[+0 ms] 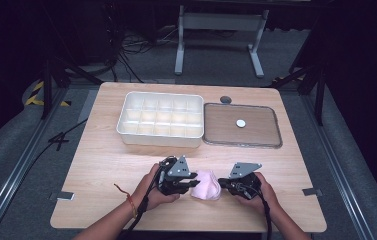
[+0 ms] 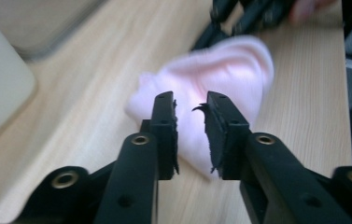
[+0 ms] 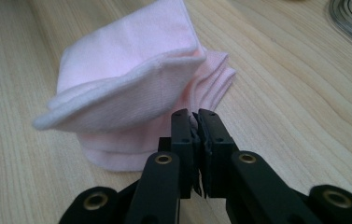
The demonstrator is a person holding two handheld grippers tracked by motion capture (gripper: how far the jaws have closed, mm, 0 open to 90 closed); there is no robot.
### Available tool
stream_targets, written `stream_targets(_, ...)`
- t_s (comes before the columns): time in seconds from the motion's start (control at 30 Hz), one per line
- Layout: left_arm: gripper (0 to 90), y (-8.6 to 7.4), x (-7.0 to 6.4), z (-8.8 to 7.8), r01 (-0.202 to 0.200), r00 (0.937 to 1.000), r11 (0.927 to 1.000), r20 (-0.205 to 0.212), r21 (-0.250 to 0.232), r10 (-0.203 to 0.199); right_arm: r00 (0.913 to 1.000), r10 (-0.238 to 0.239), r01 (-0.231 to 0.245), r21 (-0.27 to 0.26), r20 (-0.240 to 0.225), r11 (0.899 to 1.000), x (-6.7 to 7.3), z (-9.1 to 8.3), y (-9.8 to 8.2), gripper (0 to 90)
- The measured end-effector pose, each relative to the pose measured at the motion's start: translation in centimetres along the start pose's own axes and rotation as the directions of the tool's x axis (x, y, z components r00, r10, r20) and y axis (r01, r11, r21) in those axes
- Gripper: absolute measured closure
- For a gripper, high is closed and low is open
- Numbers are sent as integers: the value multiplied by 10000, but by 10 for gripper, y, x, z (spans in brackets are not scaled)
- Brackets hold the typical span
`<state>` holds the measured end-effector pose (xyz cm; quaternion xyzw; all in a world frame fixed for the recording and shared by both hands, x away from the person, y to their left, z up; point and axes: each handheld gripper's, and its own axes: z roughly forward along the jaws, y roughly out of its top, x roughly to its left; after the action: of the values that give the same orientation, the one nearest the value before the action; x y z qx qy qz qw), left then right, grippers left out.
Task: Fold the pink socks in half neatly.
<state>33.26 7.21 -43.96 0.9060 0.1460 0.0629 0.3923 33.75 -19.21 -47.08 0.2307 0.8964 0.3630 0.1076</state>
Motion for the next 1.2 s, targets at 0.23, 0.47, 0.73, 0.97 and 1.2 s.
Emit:
stream_targets(0.23,751,-10,-10,19,-505,9986,9973,162,533,497,9998,-64,66,-128,182,9999,-1,-5,1,854)
stream_targets(0.47,746,-14,-13,26,-518,9987,9963,51,683,516,9991,198,-151,-1263,367,9919,-4,-30,9,859)
stream_targets(0.73,742,-15,-12,27,-537,9986,9959,45,731,536,9988,-489,469,-1645,-81,9853,21,-31,28,865)
stream_targets(0.97,741,-17,-11,28,-364,9993,9971,123,668,356,9968,-800,800,-616,34,9949,25,-9,22,866)
stream_targets(1.2,742,-18,-11,28,-348,9994,9972,116,668,341,9973,-632,637,-123,361,9979,14,-3,10,869)
